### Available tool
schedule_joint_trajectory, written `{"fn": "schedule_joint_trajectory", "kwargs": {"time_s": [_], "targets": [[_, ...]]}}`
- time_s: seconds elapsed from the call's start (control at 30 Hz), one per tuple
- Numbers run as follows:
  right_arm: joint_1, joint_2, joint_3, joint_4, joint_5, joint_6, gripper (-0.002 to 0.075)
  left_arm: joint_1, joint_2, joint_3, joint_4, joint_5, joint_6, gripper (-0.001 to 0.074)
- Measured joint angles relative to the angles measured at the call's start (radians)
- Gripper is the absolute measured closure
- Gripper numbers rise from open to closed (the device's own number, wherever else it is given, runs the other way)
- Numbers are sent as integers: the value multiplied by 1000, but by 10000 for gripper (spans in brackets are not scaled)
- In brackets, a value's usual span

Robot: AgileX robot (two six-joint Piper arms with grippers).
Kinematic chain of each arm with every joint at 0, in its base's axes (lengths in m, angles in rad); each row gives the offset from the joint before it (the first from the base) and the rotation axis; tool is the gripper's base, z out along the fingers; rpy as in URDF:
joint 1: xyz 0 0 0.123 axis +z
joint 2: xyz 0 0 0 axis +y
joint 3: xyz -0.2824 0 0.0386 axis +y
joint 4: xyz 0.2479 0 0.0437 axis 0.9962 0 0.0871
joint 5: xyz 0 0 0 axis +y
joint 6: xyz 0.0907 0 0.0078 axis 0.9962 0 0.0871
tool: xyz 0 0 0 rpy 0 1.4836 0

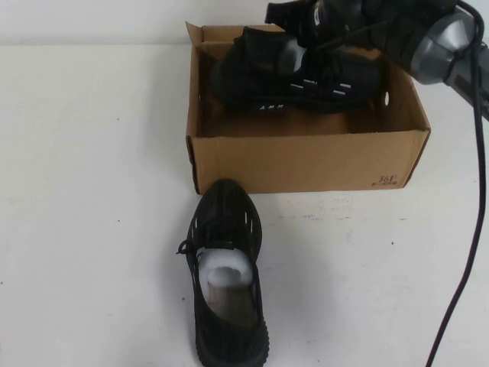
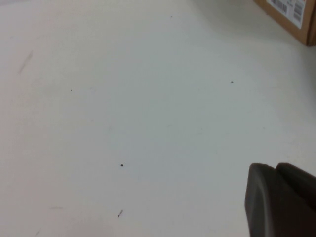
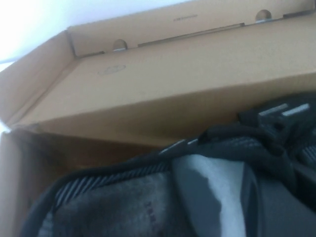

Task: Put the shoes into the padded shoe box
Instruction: Place the shoe in the shoe box

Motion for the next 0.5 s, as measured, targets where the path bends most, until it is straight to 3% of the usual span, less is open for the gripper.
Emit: {"fn": "schedule_joint_trajectory", "kwargs": {"time_s": [0.5], "targets": [[-34,78,0,-38,-135,-42,732,0,0,0,0,0,0,740]]}}
